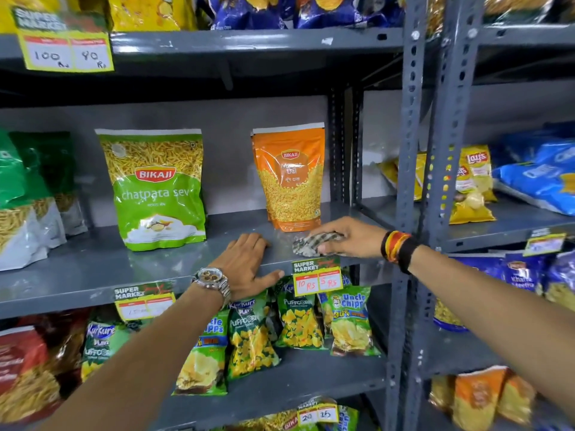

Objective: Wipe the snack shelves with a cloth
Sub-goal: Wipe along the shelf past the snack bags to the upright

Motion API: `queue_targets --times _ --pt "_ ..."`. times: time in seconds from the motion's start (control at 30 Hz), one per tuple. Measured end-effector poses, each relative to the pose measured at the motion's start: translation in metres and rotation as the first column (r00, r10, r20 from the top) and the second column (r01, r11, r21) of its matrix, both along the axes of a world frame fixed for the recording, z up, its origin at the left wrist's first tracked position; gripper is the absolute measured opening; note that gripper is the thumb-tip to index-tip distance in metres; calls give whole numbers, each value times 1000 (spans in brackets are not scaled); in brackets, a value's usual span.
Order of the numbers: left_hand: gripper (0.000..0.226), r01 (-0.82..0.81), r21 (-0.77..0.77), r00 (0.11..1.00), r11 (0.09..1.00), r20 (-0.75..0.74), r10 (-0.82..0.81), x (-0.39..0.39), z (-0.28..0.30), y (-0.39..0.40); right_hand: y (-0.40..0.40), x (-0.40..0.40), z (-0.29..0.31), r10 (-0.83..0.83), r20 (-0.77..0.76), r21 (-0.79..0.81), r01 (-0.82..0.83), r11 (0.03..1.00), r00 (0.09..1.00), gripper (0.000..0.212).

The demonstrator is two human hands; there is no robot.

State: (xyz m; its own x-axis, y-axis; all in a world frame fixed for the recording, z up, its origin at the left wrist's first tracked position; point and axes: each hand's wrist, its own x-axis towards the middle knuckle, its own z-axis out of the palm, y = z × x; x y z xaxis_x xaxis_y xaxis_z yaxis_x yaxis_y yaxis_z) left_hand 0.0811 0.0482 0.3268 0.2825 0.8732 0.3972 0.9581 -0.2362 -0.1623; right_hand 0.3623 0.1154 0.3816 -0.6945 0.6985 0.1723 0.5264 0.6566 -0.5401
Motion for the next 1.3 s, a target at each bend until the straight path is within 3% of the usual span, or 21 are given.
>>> queue_targets --times 0.07,0.17,0.37,0.73,0.83,1.03,1.3 --pt "91 20 2 1000 1000 -2 -20 11 1 6 9 9 8 -42 -54 -10 41 999 998 36" --pt "84 61 3 998 998 -3 -61 26 6 16 41 14 10 -219 -198 48 233 971 955 36" --pt "80 124 4 992 992 -38 -124 44 3 32 84 -4 16 -449 -283 20 473 881 847 37" --pt "76 160 83 986 984 -48 -157 40 -7 41 187 -34 22 -611 -168 50 625 779 774 40" --pt "73 171 105 985 980 -58 -165 39 -8 42 209 -50 27 -575 -163 25 586 810 802 37" --pt "76 168 97 985 981 -53 -164 39 -8 40 223 -56 7 -470 174 104 458 883 866 43" --pt "75 171 104 984 980 -61 -166 42 -7 35 174 -38 5 -366 136 92 356 930 921 40"
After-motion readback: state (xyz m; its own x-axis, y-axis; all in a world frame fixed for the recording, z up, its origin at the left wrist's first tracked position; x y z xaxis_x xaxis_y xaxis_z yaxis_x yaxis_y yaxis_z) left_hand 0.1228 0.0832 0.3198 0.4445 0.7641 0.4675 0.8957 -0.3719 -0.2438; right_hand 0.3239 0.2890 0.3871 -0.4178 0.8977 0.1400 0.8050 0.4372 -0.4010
